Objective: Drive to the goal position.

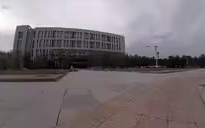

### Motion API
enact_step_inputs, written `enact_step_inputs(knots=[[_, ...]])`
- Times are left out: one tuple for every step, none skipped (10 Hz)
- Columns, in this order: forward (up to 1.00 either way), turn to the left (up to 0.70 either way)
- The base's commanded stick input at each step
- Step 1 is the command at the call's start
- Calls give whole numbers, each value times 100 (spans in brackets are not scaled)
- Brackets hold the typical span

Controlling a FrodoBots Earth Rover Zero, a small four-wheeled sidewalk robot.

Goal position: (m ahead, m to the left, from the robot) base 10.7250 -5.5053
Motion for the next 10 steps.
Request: enact_step_inputs(knots=[[70, 0], [70, 0], [70, 0], [70, 0], [70, 0], [70, 0], [70, 0], [70, 0], [70, 0], [70, 0]])
